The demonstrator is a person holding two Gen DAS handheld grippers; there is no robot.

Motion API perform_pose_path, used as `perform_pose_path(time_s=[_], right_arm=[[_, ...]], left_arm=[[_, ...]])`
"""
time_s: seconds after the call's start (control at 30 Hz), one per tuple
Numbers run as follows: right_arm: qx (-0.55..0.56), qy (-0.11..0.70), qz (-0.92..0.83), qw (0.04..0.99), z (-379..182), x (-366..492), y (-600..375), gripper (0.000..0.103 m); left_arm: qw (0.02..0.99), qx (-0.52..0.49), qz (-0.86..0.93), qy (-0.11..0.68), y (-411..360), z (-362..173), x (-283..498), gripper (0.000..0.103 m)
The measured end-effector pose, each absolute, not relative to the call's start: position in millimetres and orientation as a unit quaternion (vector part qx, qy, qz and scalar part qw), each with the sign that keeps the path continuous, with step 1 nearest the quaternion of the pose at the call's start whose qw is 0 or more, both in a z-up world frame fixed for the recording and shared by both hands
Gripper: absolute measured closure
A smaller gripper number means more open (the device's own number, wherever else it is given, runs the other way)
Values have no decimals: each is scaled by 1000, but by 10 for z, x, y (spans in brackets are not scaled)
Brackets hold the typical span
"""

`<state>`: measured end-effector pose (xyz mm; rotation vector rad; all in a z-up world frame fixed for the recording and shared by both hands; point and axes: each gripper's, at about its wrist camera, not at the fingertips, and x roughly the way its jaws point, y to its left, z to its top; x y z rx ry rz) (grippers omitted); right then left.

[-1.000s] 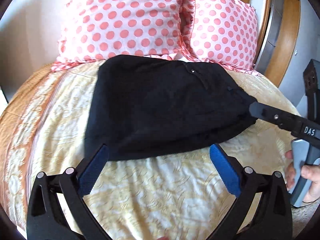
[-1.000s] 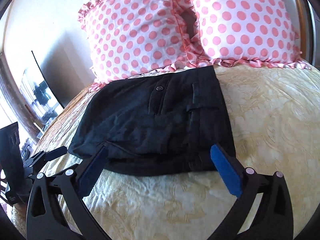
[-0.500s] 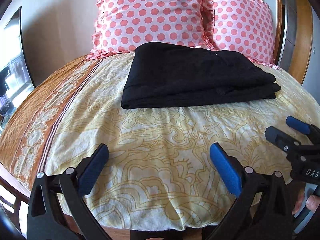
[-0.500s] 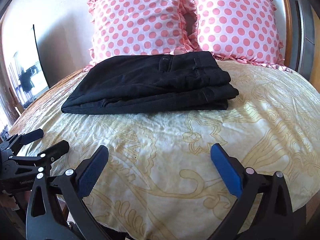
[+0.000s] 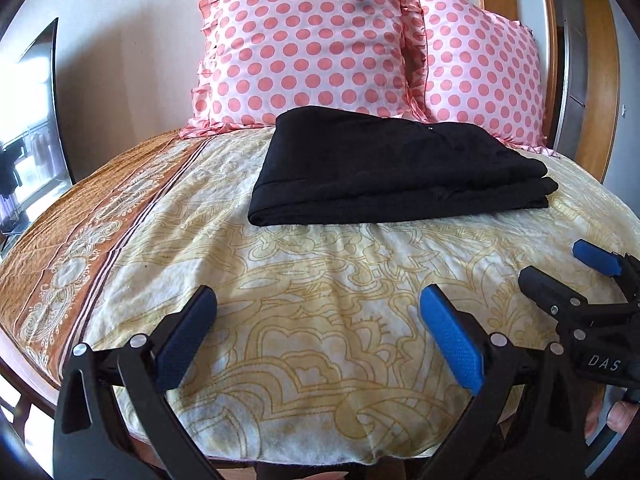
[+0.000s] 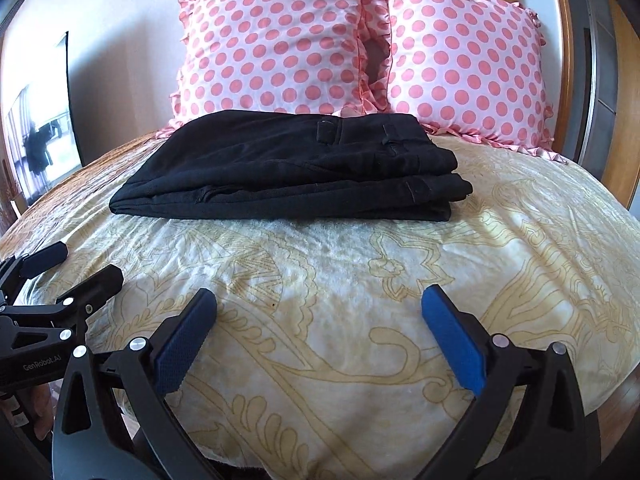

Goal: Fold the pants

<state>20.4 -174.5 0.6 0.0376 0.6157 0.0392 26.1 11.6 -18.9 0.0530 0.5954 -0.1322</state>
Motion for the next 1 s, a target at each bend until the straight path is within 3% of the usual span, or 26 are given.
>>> perform_pose_path(time_s=[1.0], right_arm=[[18,302,18,953,2,200,-1751,1]], left_arm=[[952,24,-59,298,116,-201,270,2]])
